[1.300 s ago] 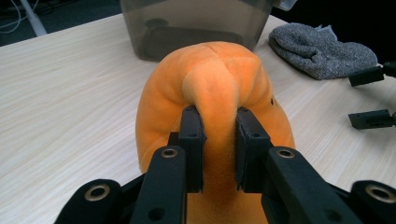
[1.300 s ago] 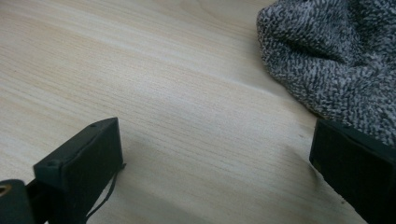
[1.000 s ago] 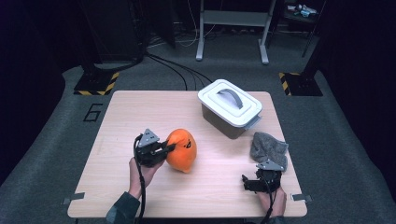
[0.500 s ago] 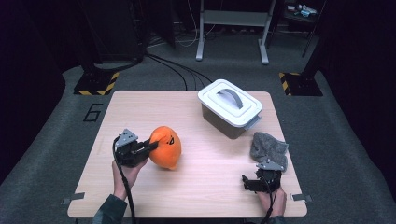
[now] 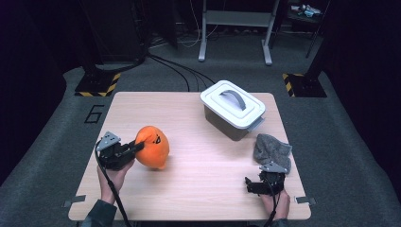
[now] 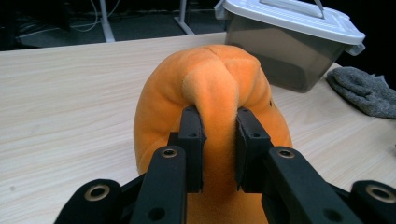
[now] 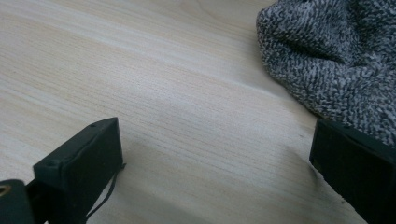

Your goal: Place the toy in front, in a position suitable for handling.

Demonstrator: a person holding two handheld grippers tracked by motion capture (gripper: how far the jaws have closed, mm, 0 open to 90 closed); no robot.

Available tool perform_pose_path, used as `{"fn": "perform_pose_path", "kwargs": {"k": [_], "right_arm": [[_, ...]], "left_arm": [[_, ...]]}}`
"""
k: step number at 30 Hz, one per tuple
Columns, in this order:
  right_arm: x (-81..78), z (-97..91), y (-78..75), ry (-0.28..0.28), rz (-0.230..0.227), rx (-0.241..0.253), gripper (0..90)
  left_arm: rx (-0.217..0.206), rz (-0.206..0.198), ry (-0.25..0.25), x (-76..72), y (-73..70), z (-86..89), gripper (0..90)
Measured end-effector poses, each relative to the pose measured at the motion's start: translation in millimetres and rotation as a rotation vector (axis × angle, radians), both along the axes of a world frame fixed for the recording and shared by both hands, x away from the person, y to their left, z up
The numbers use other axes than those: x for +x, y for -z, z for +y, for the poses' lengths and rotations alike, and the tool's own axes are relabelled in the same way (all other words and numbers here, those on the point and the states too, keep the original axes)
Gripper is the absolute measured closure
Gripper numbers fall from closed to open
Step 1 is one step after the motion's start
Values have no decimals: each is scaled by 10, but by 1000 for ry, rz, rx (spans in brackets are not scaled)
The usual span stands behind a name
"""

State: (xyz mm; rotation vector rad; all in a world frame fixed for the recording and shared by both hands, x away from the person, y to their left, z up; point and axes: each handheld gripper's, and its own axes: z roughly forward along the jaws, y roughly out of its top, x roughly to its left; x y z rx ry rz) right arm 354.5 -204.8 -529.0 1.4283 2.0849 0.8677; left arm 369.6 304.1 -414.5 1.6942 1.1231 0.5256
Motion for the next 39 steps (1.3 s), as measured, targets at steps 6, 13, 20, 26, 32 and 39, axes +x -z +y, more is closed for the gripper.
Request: {"fn": "perform_pose_path", "kwargs": {"k": [6, 13, 20, 26, 32, 39], "right_arm": [[0, 1, 0, 0, -2, -1, 19], [1, 0, 0, 0, 0, 0, 19], [4, 0, 0, 2, 1, 2, 19], [6, -8, 1, -3, 1, -1, 19], [10, -3, 1, 0, 3, 7, 19], [11, -5, 1, 1, 6, 8, 19]], "left_arm": [[-33, -3, -53, -79, 41, 229, 756], [-58, 17, -109, -169, 156, 513, 756], [-80, 50, -158, -222, 272, 768, 755], [-89, 95, -204, -272, 442, 959, 744], [-29, 144, -231, -354, 488, 1129, 629], [26, 154, -292, -424, 518, 1268, 383]]}}
